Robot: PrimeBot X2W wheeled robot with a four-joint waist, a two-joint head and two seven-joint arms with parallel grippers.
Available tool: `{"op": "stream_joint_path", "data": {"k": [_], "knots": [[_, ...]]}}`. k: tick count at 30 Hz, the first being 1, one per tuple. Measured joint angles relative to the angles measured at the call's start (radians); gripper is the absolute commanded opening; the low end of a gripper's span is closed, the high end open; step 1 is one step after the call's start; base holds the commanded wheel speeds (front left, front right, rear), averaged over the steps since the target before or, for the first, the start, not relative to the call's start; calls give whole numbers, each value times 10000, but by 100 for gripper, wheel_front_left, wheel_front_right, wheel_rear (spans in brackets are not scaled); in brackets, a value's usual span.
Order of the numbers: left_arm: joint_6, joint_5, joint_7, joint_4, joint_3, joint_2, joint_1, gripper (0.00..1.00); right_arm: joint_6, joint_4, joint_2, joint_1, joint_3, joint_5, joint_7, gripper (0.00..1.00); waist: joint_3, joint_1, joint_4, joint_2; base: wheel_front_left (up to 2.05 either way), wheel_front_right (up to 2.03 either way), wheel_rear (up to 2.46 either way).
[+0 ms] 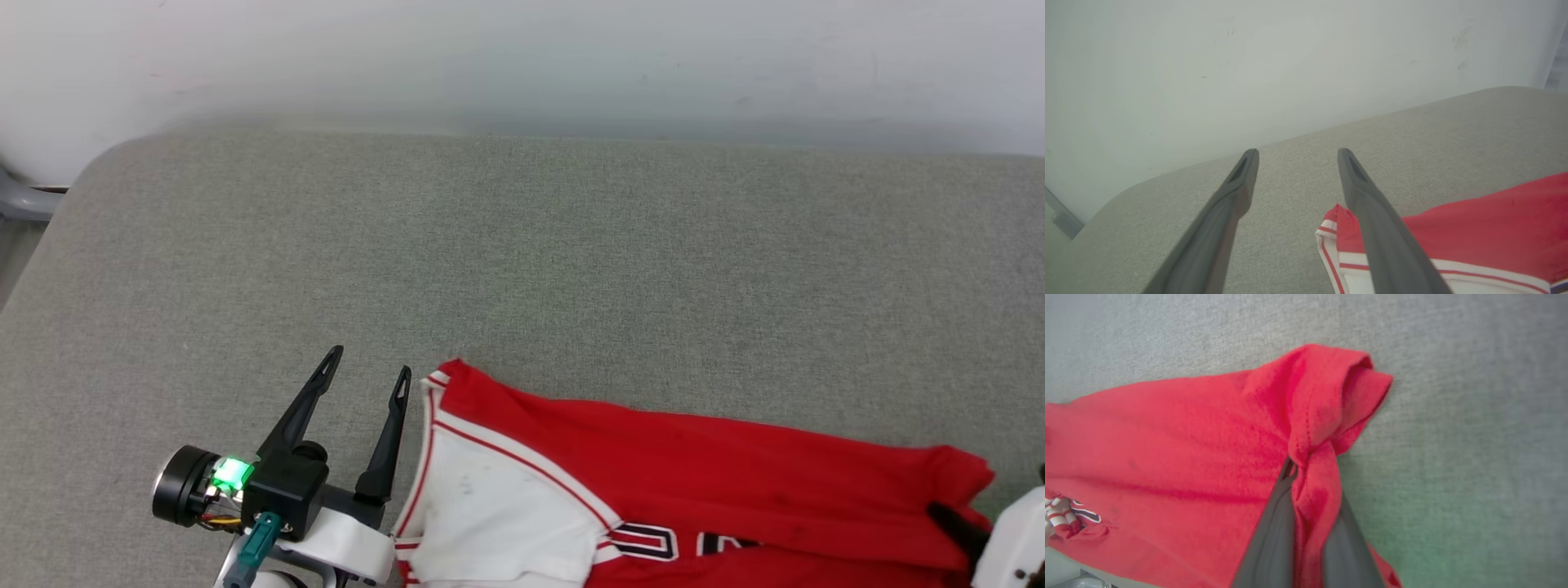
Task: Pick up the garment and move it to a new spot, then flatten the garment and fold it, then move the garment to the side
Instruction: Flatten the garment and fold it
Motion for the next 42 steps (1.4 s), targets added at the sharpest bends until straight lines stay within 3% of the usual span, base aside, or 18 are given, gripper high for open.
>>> {"op": "stream_joint_path", "data": {"k": [8,12,19,23,33,42], "knots": [[-82,59,0,31,77,-92,74,100,-15,949,-1024,-107,-673,-533,-564,0,-140,0,31,0,0,0,0],[-90,59,-2,58,115,-171,141,100,-19,917,-1064,-96,-570,-564,-619,0,-281,0,55,0,0,0,0],[-119,58,-12,88,171,-324,406,100,-25,-573,-1022,509,-153,-487,-257,0,-643,0,52,0,0,0,0],[-119,44,-12,65,255,-441,561,100,-25,-1944,-859,1155,17,-437,510,0,-862,0,49,0,0,0,0],[-173,29,-12,73,405,-729,709,100,-25,-5530,656,2080,48,-573,2566,0,-1162,0,185,0,0,0,0],[-261,61,-13,54,579,-775,701,100,-25,-6362,2844,1650,694,-675,3066,0,-1077,0,566,0,0,0,0]]}}
